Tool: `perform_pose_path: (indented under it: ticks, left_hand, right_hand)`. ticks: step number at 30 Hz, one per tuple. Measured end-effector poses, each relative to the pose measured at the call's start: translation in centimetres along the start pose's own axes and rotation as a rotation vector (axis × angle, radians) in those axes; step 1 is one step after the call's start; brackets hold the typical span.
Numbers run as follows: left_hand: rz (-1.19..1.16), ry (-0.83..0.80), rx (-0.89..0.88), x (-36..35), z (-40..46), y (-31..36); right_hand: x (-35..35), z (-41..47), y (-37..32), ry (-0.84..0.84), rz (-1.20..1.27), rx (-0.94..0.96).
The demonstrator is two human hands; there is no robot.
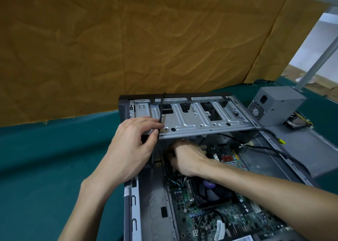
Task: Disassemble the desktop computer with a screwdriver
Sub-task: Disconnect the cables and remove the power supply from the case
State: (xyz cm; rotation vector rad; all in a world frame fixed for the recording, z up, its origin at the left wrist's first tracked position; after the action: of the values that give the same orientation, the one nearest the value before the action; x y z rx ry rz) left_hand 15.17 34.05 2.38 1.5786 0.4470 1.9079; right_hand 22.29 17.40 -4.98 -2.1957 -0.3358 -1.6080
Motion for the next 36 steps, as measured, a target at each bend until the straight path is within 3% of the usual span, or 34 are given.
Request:
perform_pose_path:
  ticks: [15,24,30,33,36]
  left_hand:
    - [0.005,0.001,0.003,0.0,-0.2,0.1]
    - [-0.002,0.011,-0.001,0.0,-0.1,0.1]
    - [-0.005,0.007,-0.006,0.0,-0.2,-0.1]
    - [0.000,0.006,-0.006,-0.1,-0.1,-0.1]
    - [0.003,0.005,-0.005,0.0,0.0,-0.1]
  right_hand:
    - [0.1,-0.2,-0.1,-0.052,0.053,-0.040]
    - [0.4,-0.4,0.0,0.000,0.093,-0.086]
    - [0.4,-0.1,0.1,-0.084,0.134,-0.073]
    - [0.8,-0.6,0.4,-0.028,0.240,-0.057]
    - [1.6,-0.8,0.4,0.109,0.045,-0.013]
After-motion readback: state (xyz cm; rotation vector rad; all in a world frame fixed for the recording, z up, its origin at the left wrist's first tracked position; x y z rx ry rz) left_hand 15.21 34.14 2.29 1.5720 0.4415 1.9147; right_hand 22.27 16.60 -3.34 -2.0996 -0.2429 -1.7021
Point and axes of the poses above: each hand's wrist, its own z-axis towards the middle knuckle, its own x-axis out of the back of the hand, y = z × x, the point moved 2 cm from there along z, towards the middle knuckle, and after that the axes turned 8 degrees about -y, right-handed, at the moved point
